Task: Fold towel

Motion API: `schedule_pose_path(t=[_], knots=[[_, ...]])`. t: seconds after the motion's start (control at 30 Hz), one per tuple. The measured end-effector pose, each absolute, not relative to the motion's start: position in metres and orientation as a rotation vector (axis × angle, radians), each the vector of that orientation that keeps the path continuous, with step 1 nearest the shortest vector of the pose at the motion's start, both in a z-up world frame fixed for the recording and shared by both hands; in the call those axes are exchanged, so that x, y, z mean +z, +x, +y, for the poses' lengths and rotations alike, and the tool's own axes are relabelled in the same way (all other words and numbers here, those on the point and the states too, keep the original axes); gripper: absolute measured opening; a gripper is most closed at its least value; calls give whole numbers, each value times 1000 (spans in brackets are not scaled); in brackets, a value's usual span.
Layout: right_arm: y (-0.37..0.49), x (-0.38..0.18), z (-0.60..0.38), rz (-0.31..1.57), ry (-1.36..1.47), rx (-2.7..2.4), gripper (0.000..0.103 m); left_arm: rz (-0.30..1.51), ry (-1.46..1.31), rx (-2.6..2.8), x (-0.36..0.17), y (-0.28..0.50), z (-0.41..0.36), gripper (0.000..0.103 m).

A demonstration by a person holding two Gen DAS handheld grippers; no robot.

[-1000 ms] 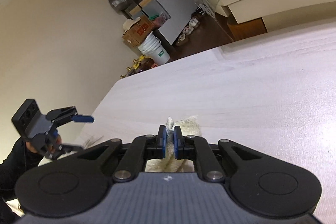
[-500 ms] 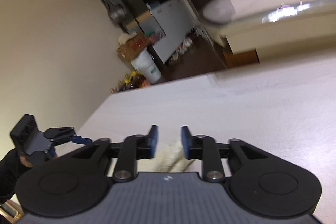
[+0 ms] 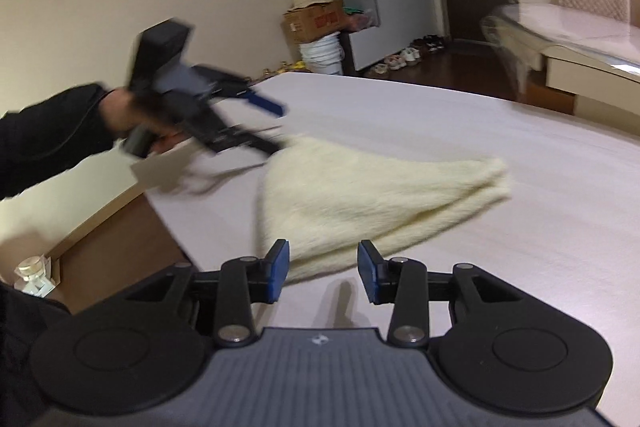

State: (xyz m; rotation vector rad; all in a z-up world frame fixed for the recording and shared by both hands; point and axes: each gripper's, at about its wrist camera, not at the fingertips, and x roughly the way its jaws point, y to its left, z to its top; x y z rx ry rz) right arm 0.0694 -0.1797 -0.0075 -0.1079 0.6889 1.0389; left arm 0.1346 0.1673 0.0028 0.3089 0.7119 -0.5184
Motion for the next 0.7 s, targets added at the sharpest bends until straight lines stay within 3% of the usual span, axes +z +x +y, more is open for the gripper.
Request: schedule_pose_path(t=[0.37, 0.5, 0.7], knots=[[97, 12, -188, 619, -66, 929, 42, 698, 224, -506, 27, 142, 173, 88], [121, 4, -180, 610, -108, 889, 34, 716, 288, -449, 13, 151, 162, 88], [134, 0, -167, 589, -202, 843, 33, 736, 309, -413, 5, 162, 158, 91]])
